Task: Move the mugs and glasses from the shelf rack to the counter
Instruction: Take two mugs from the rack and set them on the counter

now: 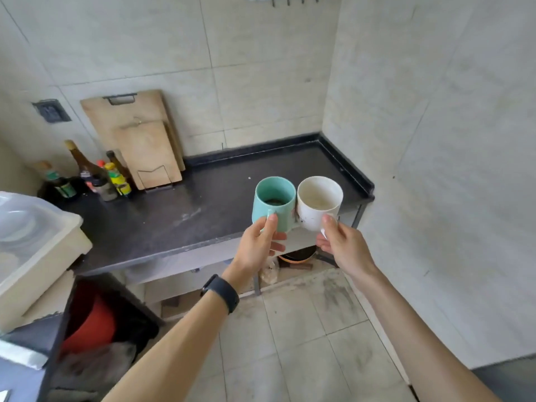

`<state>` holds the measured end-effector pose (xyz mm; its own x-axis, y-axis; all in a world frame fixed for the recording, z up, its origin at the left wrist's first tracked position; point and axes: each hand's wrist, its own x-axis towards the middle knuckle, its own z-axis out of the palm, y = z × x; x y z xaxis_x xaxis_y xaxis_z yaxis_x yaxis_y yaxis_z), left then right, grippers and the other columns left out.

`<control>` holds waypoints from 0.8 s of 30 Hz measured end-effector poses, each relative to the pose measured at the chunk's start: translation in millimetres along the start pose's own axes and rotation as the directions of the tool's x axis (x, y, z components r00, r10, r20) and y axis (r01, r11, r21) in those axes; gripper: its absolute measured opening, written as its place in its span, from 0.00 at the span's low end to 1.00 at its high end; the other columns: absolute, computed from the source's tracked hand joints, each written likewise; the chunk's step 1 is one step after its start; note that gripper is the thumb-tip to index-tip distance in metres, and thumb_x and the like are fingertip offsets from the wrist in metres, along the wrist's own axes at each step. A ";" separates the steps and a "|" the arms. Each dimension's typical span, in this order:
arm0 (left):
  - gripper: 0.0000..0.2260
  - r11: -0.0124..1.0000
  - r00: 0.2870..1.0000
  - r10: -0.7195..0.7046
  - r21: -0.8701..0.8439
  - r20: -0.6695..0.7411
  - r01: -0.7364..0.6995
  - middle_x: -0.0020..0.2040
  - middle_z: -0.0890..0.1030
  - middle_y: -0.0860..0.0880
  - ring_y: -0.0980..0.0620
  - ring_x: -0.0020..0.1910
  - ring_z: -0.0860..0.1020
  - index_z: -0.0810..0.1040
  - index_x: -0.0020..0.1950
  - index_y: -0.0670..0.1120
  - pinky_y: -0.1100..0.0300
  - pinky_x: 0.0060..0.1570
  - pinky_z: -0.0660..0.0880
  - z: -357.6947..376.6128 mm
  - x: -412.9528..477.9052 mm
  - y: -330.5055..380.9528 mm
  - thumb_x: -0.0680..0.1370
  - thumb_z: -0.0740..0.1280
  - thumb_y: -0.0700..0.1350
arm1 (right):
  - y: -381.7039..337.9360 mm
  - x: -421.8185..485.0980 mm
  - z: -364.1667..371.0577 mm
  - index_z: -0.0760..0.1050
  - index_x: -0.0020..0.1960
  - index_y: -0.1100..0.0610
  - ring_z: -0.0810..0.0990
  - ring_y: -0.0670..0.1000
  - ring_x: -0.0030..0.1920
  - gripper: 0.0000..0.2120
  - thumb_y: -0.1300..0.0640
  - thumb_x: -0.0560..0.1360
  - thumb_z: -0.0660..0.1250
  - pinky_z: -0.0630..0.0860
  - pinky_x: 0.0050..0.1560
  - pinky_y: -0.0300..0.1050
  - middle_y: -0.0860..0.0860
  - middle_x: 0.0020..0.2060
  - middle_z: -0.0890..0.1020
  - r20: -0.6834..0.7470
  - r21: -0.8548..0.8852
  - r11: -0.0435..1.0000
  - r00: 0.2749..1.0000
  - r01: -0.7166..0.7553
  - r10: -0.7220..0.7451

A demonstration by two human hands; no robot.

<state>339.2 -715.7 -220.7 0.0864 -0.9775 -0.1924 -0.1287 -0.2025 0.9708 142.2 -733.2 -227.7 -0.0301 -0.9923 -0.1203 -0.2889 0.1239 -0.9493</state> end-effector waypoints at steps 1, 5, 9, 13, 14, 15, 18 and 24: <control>0.15 1.000 1.000 -0.001 0.001 0.009 0.001 0.45 0.85 0.46 0.50 0.36 0.81 0.79 0.51 0.49 0.51 0.44 0.76 4.0 15.8 3.0 0.84 0.58 0.58 | 1.0 15.5 -3.5 0.81 0.46 0.53 0.87 0.48 0.47 0.22 0.36 0.79 0.59 0.80 0.59 0.58 0.51 0.42 0.87 -0.013 -0.003 1.000 1.000 -0.009 0.009; 0.15 0.999 0.999 -0.022 0.029 0.027 0.022 0.47 0.86 0.45 0.51 0.37 0.82 0.79 0.50 0.50 0.57 0.42 0.76 22.6 89.0 16.0 0.84 0.58 0.58 | 4.5 87.8 -17.0 0.82 0.43 0.54 0.87 0.50 0.46 0.23 0.37 0.80 0.60 0.80 0.59 0.58 0.52 0.40 0.87 -0.048 0.004 1.000 0.998 -0.031 0.031; 0.15 0.998 0.998 -0.048 0.028 0.035 0.047 0.48 0.86 0.44 0.48 0.39 0.83 0.79 0.52 0.51 0.47 0.51 0.80 48.0 169.6 20.6 0.84 0.58 0.58 | 11.1 170.6 -30.0 0.81 0.45 0.50 0.87 0.49 0.47 0.19 0.37 0.80 0.61 0.80 0.60 0.57 0.50 0.43 0.87 -0.015 0.026 0.998 0.998 -0.059 0.059; 0.15 0.995 0.995 -0.097 0.030 -0.008 0.097 0.49 0.86 0.45 0.47 0.41 0.84 0.78 0.53 0.50 0.43 0.56 0.79 77.1 247.7 26.6 0.84 0.57 0.57 | 22.5 260.3 -45.6 0.81 0.45 0.49 0.87 0.49 0.48 0.20 0.34 0.78 0.61 0.80 0.60 0.57 0.50 0.42 0.87 0.043 0.010 0.997 0.996 -0.078 0.078; 0.15 0.994 0.995 -0.102 0.029 -0.018 0.103 0.49 0.86 0.46 0.47 0.42 0.84 0.78 0.54 0.51 0.43 0.56 0.79 83.7 266.2 28.6 0.84 0.56 0.58 | 23.6 280.8 -49.5 0.80 0.45 0.47 0.87 0.48 0.48 0.20 0.33 0.77 0.60 0.80 0.60 0.57 0.50 0.42 0.87 0.062 0.001 0.997 0.995 -0.083 0.082; 0.14 0.994 0.994 -0.109 0.026 -0.024 0.110 0.49 0.86 0.46 0.47 0.42 0.84 0.78 0.54 0.52 0.44 0.57 0.79 89.9 283.5 30.7 0.84 0.56 0.58 | 24.8 300.7 -53.0 0.79 0.44 0.45 0.87 0.48 0.48 0.19 0.33 0.77 0.60 0.80 0.60 0.57 0.49 0.42 0.87 0.075 -0.007 0.996 0.993 -0.089 0.089; 0.13 0.989 0.988 -0.147 0.017 -0.049 0.147 0.49 0.86 0.47 0.46 0.44 0.85 0.77 0.53 0.54 0.45 0.56 0.80 106.5 329.8 32.9 0.84 0.56 0.59 | 28.4 354.5 -61.3 0.78 0.42 0.44 0.86 0.49 0.48 0.18 0.33 0.78 0.59 0.80 0.61 0.57 0.49 0.43 0.87 0.103 -0.049 0.993 0.989 -0.103 0.108; 0.18 0.970 0.970 -0.239 0.024 -0.041 0.240 0.50 0.86 0.48 0.44 0.46 0.86 0.77 0.59 0.50 0.48 0.55 0.80 132.4 414.0 15.6 0.83 0.55 0.60 | 49.2 440.8 -60.8 0.76 0.42 0.43 0.85 0.50 0.49 0.17 0.34 0.79 0.58 0.80 0.61 0.57 0.48 0.44 0.86 0.154 -0.133 0.978 0.971 -0.162 0.182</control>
<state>242.1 -1131.3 -304.1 0.1551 -0.8973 -0.4132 -0.1274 -0.4329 0.8924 56.5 -1164.9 -309.8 0.0657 -0.9401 -0.3344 -0.4051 0.2811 -0.8700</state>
